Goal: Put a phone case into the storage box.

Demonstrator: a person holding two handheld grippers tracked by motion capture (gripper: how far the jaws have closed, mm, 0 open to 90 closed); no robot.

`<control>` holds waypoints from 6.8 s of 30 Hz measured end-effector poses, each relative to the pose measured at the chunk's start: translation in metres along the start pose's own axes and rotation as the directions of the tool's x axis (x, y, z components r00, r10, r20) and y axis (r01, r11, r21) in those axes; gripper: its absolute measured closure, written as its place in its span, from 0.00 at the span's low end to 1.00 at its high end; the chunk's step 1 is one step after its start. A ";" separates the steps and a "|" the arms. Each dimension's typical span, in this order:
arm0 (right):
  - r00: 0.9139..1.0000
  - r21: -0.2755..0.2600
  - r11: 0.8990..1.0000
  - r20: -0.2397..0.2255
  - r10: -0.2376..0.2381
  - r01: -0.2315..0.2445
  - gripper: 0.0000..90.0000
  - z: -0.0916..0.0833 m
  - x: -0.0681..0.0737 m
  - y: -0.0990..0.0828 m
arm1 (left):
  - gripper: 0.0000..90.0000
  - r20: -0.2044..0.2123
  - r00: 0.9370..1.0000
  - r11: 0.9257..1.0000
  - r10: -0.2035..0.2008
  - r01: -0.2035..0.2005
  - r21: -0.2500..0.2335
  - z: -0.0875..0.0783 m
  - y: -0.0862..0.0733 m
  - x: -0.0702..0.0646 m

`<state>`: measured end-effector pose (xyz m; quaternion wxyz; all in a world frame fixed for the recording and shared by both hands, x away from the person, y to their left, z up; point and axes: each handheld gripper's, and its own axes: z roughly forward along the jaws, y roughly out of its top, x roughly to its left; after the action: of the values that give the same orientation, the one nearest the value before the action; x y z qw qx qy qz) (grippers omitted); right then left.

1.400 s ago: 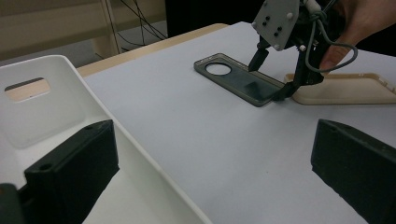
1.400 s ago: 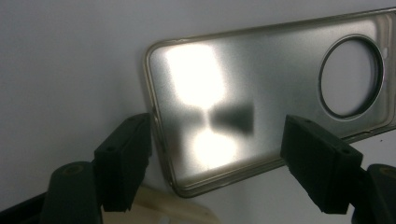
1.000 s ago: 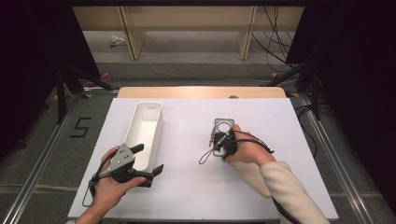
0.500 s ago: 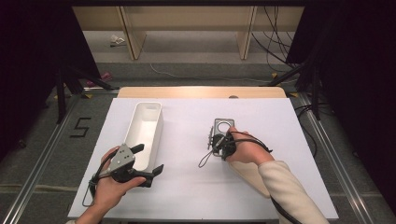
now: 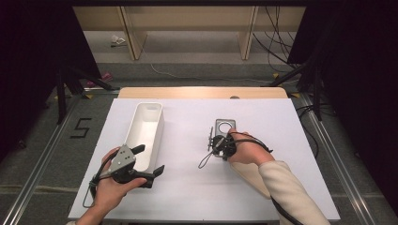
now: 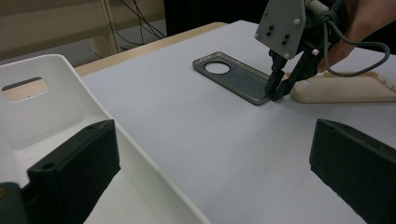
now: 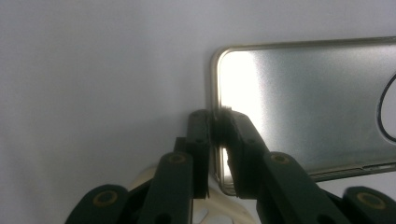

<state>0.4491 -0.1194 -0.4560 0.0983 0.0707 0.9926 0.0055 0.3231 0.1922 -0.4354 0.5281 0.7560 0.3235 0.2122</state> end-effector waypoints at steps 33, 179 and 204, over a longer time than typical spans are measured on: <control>0.999 -0.021 1.000 0.027 -0.019 0.020 0.98 -0.004 0.001 -0.003 | 0.02 0.000 1.000 1.000 0.002 -0.002 0.000 0.000 0.000 0.000; 0.978 -0.627 0.765 0.027 0.207 -0.144 0.38 -0.066 0.064 -0.044 | 0.90 0.011 0.977 0.970 -0.212 0.209 0.126 0.142 0.118 -0.022; 0.898 -0.732 0.586 -0.079 0.434 -0.348 0.19 -0.062 0.048 -0.081 | 0.90 -0.003 0.974 0.973 -0.225 0.225 -0.053 0.078 0.098 0.003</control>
<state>0.3788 -0.1930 -0.4070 0.1678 0.2422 0.8593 0.4181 0.4025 0.1201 -0.3716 0.5667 0.6995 0.4038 0.1628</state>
